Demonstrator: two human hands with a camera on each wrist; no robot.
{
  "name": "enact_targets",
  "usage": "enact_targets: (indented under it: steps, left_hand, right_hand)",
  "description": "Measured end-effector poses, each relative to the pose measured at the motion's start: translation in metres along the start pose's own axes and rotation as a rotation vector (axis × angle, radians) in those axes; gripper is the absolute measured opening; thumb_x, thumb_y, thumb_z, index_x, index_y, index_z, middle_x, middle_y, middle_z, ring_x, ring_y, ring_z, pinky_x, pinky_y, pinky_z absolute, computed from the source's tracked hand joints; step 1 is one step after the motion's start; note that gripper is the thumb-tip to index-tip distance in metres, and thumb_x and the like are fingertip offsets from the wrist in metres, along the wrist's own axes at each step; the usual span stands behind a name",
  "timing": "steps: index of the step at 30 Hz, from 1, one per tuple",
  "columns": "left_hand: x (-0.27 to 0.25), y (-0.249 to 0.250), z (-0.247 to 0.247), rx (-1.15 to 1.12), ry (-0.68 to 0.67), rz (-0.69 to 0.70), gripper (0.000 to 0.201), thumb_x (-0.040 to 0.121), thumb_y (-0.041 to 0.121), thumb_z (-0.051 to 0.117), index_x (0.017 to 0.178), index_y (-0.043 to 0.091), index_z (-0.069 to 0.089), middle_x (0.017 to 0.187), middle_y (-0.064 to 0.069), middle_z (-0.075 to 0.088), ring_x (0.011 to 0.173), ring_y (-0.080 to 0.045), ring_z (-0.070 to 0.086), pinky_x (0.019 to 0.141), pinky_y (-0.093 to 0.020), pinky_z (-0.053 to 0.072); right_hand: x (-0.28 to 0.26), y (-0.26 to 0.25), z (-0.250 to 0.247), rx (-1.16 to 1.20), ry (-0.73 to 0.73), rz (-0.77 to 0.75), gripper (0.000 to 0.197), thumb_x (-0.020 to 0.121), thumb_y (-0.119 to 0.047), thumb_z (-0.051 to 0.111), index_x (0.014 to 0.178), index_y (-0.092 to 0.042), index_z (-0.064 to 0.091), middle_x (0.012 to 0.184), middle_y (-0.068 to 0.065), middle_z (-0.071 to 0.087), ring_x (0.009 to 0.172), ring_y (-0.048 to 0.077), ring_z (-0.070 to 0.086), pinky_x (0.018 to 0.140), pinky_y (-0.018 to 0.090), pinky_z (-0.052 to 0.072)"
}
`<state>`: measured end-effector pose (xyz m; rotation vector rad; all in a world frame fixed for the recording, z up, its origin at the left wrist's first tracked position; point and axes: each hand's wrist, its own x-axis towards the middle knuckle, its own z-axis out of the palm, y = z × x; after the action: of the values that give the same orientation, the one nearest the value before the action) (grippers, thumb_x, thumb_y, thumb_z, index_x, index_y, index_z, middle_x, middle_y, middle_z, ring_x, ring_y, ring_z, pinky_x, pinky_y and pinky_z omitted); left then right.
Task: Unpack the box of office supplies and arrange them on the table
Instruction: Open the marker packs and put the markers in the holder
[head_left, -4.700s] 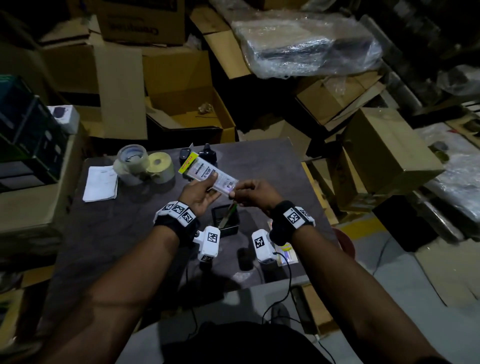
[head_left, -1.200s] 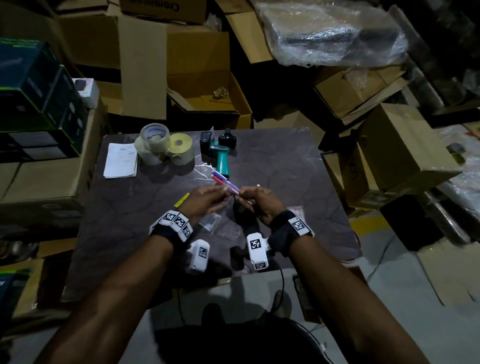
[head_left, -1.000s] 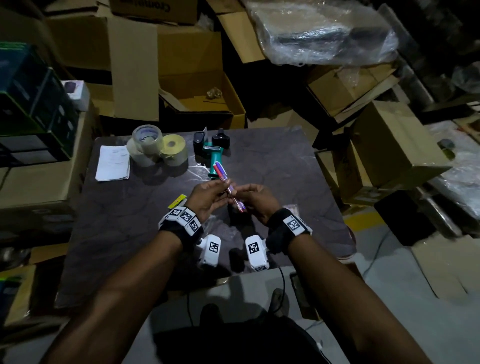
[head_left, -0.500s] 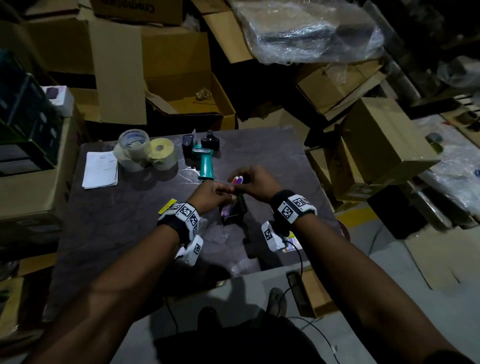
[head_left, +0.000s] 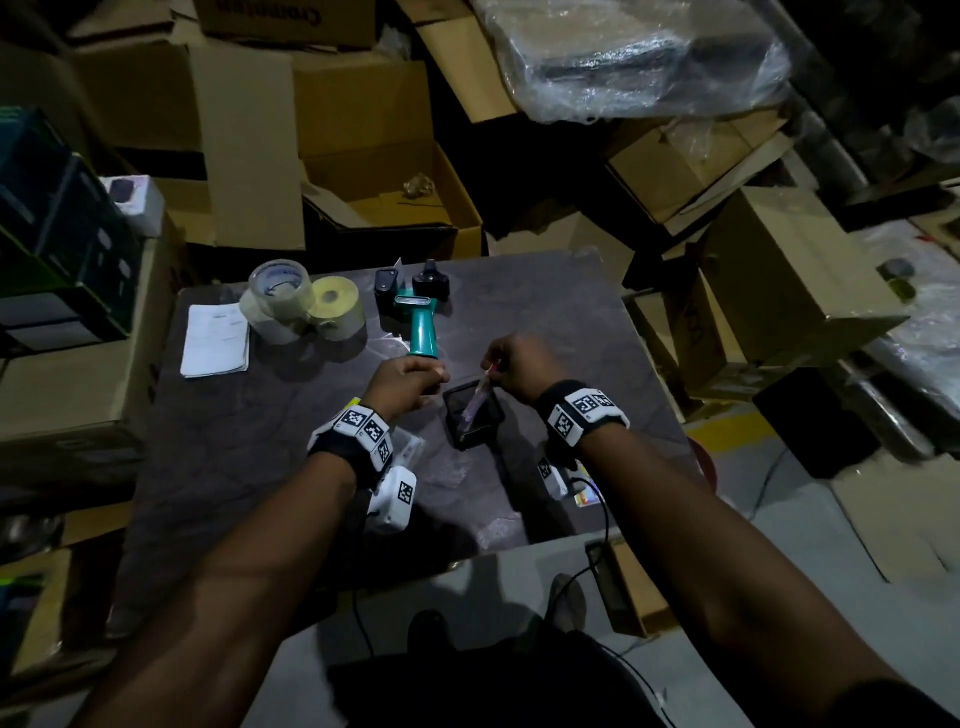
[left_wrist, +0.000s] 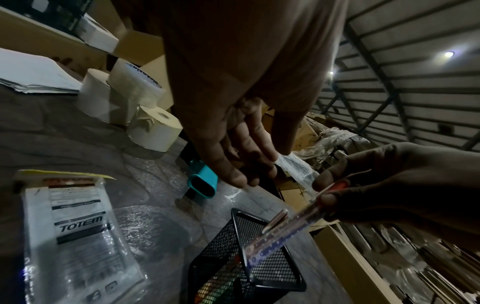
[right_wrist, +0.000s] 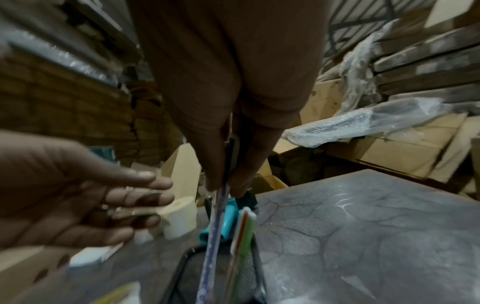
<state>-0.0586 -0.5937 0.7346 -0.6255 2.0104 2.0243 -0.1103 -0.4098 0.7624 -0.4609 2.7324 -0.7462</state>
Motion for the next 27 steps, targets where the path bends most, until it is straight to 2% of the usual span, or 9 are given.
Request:
enact_targets:
  steps: [3,5,9,12,15,19,22,24,27]
  left_hand:
    - [-0.003,-0.002,0.005,-0.024,-0.002,-0.016,0.008,0.092,0.006,0.059,0.098,0.009,0.063,0.083,-0.002,0.066,0.064,-0.007,0.062,0.047,-0.011,0.046]
    - [-0.003,-0.003,0.01,-0.03,-0.016,-0.022,0.008,0.093,0.006,0.058,0.09,0.011,0.063,0.081,-0.004,0.065,0.057,-0.005,0.062,0.045,-0.012,0.044]
    - [0.001,-0.002,0.028,0.01,-0.139,-0.074,0.005,0.094,0.015,0.059,0.09,0.015,0.063,0.076,0.005,0.071,0.058,-0.002,0.062,0.053,-0.015,0.046]
    - [0.003,-0.006,0.057,-0.035,-0.228,-0.105,0.006,0.095,0.014,0.059,0.092,0.01,0.063,0.08,-0.001,0.07,0.058,-0.005,0.061,0.049,-0.014,0.045]
    - [0.0,-0.014,0.091,-0.055,-0.308,-0.139,0.008,0.094,0.012,0.059,0.088,0.008,0.062,0.088,-0.012,0.069,0.061,-0.013,0.06,0.043,-0.016,0.045]
    - [-0.007,-0.03,0.126,0.009,-0.36,-0.219,0.006,0.095,0.012,0.056,0.09,0.009,0.058,0.084,-0.009,0.067,0.061,-0.015,0.052,0.042,-0.017,0.038]
    - [-0.012,-0.043,0.138,0.059,-0.347,-0.243,0.006,0.096,0.013,0.056,0.095,0.007,0.057,0.08,-0.009,0.063,0.056,-0.011,0.049,0.04,-0.015,0.033]
    - [-0.015,-0.052,0.142,0.032,-0.322,-0.251,0.006,0.096,0.009,0.054,0.096,0.003,0.055,0.077,-0.011,0.06,0.051,-0.009,0.047,0.039,-0.014,0.033]
    - [-0.018,-0.068,0.145,0.001,-0.246,-0.282,0.008,0.096,0.007,0.053,0.089,0.006,0.056,0.08,-0.012,0.062,0.057,-0.013,0.054,0.043,-0.014,0.042]
  right_hand:
    - [-0.002,0.002,0.009,0.031,-0.013,0.015,0.02,0.083,-0.007,0.069,0.103,-0.009,0.071,0.105,0.013,0.069,0.094,0.025,0.066,0.077,0.026,0.048]
    - [-0.005,0.005,0.013,0.143,0.002,0.063,0.03,0.082,-0.008,0.072,0.111,-0.007,0.068,0.105,0.014,0.07,0.095,0.025,0.067,0.076,0.023,0.047]
    - [-0.014,0.027,0.004,0.285,0.1,0.18,0.042,0.077,-0.006,0.077,0.116,0.0,0.062,0.106,0.018,0.067,0.091,0.023,0.062,0.076,0.025,0.045]
    - [-0.028,0.062,-0.009,0.297,0.153,0.277,0.036,0.076,-0.005,0.077,0.109,0.001,0.062,0.101,0.022,0.068,0.085,0.026,0.062,0.077,0.03,0.048]
    - [-0.045,0.105,-0.014,0.286,0.141,0.429,0.032,0.074,-0.01,0.08,0.101,0.0,0.065,0.097,0.021,0.07,0.09,0.03,0.066,0.081,0.039,0.053]
    - [-0.069,0.148,-0.007,0.137,-0.04,0.571,0.029,0.074,-0.021,0.082,0.085,0.003,0.071,0.09,0.022,0.071,0.091,0.031,0.069,0.073,0.036,0.051]
    - [-0.082,0.166,0.009,0.069,-0.178,0.612,0.033,0.074,-0.034,0.081,0.066,-0.007,0.064,0.085,0.014,0.07,0.076,0.024,0.064,0.062,0.028,0.04]
    - [-0.086,0.175,0.026,0.086,-0.205,0.613,0.034,0.073,-0.038,0.081,0.083,-0.009,0.068,0.1,0.014,0.072,0.08,0.024,0.064,0.064,0.025,0.039]
    - [-0.091,0.181,0.043,0.102,-0.18,0.622,0.052,0.07,-0.036,0.082,0.109,-0.005,0.066,0.111,0.013,0.069,0.1,0.03,0.067,0.07,0.027,0.044]
